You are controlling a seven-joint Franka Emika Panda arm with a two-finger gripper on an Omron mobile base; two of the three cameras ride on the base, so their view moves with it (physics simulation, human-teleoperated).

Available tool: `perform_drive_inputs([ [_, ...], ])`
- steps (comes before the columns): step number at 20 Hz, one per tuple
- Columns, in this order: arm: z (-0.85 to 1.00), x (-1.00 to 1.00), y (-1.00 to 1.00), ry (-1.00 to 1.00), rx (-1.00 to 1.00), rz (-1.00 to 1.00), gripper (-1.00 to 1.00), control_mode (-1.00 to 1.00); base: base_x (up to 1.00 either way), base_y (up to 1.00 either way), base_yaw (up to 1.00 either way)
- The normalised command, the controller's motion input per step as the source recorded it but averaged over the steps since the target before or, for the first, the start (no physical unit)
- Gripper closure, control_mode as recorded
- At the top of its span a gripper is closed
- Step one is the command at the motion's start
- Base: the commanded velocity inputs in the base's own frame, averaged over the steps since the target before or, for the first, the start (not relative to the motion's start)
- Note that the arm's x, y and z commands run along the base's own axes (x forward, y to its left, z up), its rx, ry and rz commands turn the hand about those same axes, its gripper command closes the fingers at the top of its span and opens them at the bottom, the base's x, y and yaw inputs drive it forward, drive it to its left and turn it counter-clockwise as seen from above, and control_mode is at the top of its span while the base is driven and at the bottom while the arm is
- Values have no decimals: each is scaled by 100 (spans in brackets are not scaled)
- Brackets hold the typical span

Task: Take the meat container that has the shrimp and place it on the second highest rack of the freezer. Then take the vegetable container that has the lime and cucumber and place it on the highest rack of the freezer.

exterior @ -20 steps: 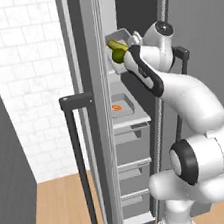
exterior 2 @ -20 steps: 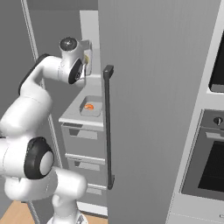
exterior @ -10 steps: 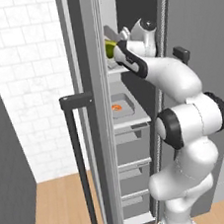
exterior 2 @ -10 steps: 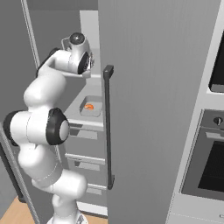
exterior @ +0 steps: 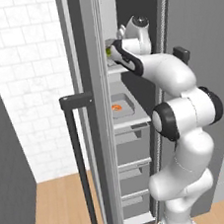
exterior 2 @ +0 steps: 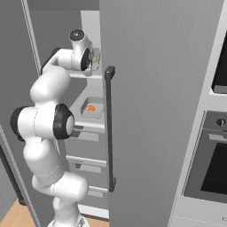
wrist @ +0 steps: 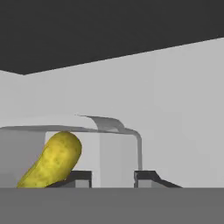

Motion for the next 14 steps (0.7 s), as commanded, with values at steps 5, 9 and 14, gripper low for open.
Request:
perform_drive_inputs([
  [5,-2,7,4,-5,0,-14,-100,-100,0,0,0],
  [9,61,-94,-7,-38,3,3,-100,-100,0,0,0],
  [14,61,-100,-16,-27,9,8,-100,-100,0,0,0],
])
